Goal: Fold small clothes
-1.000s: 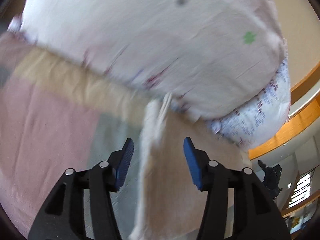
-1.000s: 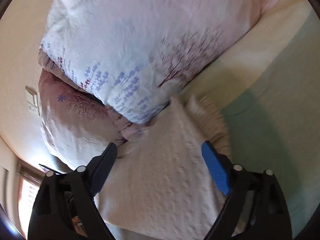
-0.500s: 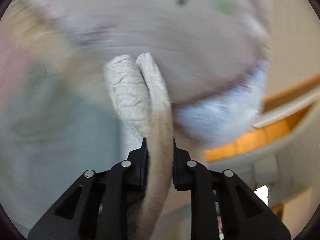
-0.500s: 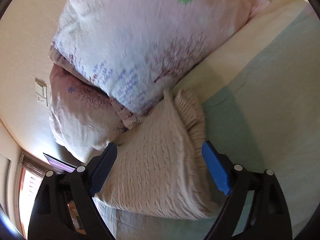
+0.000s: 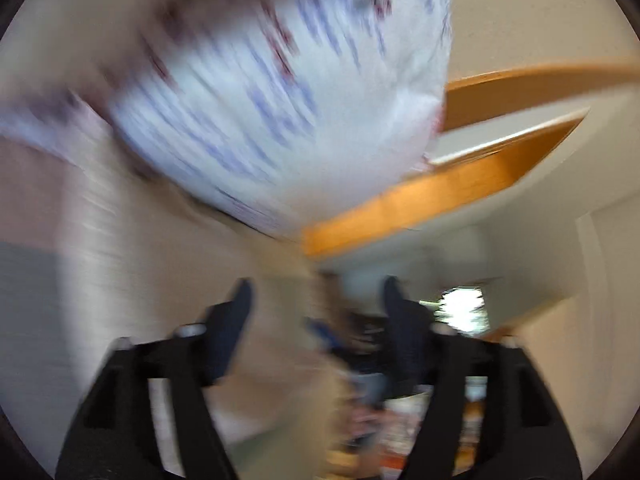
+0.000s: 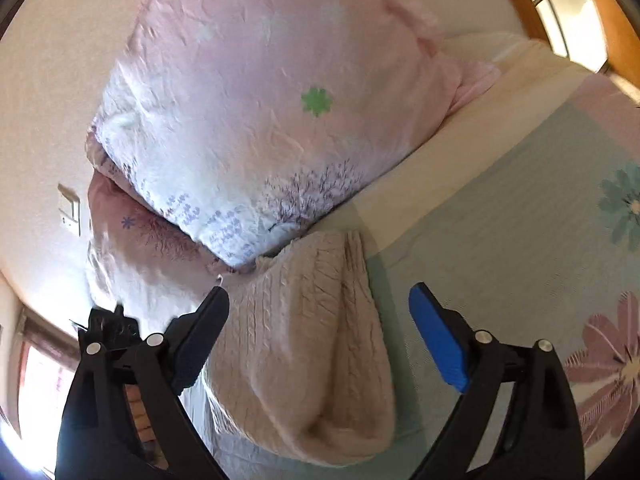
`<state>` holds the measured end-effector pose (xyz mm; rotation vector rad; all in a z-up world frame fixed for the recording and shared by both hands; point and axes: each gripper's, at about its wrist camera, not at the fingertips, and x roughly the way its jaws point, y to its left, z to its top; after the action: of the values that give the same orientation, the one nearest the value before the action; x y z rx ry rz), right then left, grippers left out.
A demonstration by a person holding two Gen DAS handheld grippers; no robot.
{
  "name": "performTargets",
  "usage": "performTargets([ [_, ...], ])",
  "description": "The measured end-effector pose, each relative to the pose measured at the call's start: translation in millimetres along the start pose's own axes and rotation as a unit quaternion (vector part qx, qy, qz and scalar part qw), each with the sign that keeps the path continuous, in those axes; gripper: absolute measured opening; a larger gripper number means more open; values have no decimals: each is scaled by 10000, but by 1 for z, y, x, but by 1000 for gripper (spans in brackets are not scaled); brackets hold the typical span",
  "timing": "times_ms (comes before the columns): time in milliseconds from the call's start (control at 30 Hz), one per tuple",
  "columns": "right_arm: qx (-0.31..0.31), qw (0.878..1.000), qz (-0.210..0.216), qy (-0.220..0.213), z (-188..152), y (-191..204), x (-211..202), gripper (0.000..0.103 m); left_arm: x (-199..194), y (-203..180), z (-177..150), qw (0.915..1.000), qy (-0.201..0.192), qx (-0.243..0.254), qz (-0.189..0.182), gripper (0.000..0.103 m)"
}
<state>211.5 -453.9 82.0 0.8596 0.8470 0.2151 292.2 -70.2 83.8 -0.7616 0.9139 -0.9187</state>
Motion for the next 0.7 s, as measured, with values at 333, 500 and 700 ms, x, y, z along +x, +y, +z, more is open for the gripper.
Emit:
performTargets([
  [333,43,9896,-272,1409,-3,7,102,94,18,49,-24,9796,737,281,1847,76],
  [500,-304,9895,-305,1381,-14,13,100,73,55,60,-30,9845,733,73,1589,76],
  [700,-80,9874,577,1468,-37,27,97,37,27,56,-36,9904,717,305,1146,38],
])
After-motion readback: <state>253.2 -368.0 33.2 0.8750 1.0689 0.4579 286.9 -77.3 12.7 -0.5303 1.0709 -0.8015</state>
